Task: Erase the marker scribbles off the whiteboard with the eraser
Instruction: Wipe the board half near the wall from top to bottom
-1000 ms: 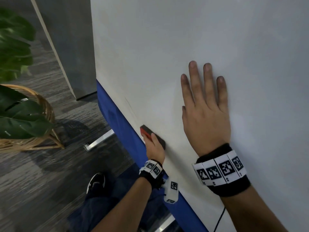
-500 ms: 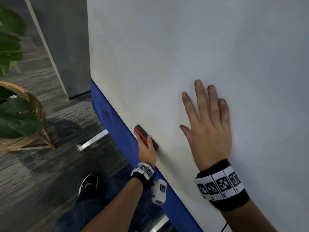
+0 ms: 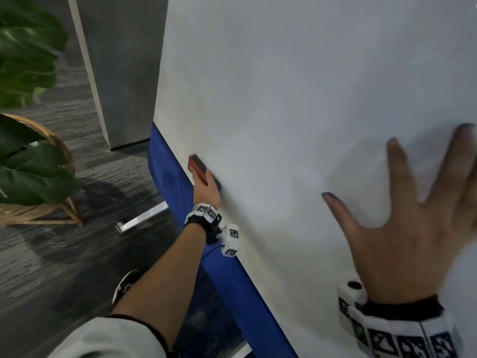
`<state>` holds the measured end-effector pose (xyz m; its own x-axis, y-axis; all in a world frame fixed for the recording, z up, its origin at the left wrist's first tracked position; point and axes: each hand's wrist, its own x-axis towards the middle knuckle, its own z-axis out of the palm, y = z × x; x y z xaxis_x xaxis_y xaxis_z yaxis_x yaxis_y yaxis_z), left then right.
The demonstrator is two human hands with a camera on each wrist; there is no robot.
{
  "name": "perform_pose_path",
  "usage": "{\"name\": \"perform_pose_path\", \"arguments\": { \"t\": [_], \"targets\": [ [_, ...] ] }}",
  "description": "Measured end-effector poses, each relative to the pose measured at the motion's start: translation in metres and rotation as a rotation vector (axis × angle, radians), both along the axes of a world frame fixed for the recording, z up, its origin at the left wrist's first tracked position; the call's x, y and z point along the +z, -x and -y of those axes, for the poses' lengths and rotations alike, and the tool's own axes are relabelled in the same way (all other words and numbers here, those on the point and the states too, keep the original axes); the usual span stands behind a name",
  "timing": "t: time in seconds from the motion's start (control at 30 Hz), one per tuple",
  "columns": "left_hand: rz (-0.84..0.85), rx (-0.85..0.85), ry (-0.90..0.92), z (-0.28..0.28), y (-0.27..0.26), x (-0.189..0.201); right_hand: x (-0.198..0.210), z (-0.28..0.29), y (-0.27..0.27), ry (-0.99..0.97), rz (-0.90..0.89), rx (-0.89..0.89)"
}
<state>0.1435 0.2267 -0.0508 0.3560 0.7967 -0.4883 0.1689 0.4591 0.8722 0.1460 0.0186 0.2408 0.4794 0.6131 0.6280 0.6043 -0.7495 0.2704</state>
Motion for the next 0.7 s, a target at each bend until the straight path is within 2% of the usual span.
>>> {"name": "perform_pose_path", "arguments": {
  "t": [0.07, 0.17, 0.3, 0.37, 0.4, 0.43, 0.5, 0.57, 0.63, 0.7],
  "targets": [
    [-0.061, -0.041, 0.077, 0.027, 0.007, -0.007, 0.016, 0.006, -0.007, -0.026, -0.031, -0.088],
    [-0.077, -0.069, 0.103, 0.054, 0.010, 0.004, 0.010, 0.006, -0.014, 0.008, 0.047, -0.125],
    [0.184, -0.053, -0.168, 0.075, 0.011, 0.046, 0.002, 0.001, -0.018, -0.010, 0.069, -0.158],
    [0.196, -0.060, -0.246, 0.060, 0.010, 0.056, 0.000, -0.003, -0.017, -0.016, 0.079, -0.178],
    [0.160, -0.038, -0.256, 0.044, 0.006, 0.048, -0.001, -0.005, -0.017, -0.016, 0.084, -0.181],
    [0.108, -0.018, -0.205, 0.025, 0.003, 0.036, -0.001, -0.008, -0.015, -0.014, 0.092, -0.184],
    [-0.017, -0.012, 0.029, -0.006, 0.001, 0.004, -0.001, -0.011, -0.012, -0.001, 0.120, -0.193],
    [-0.116, -0.053, 0.204, -0.003, 0.006, -0.010, -0.001, -0.013, -0.010, 0.009, 0.133, -0.214],
    [-0.132, -0.082, 0.145, 0.031, 0.012, 0.001, -0.001, -0.016, -0.010, 0.010, 0.132, -0.229],
    [0.004, -0.076, -0.014, 0.070, 0.018, 0.023, -0.002, -0.017, -0.010, 0.013, 0.143, -0.250]
  ]
}}
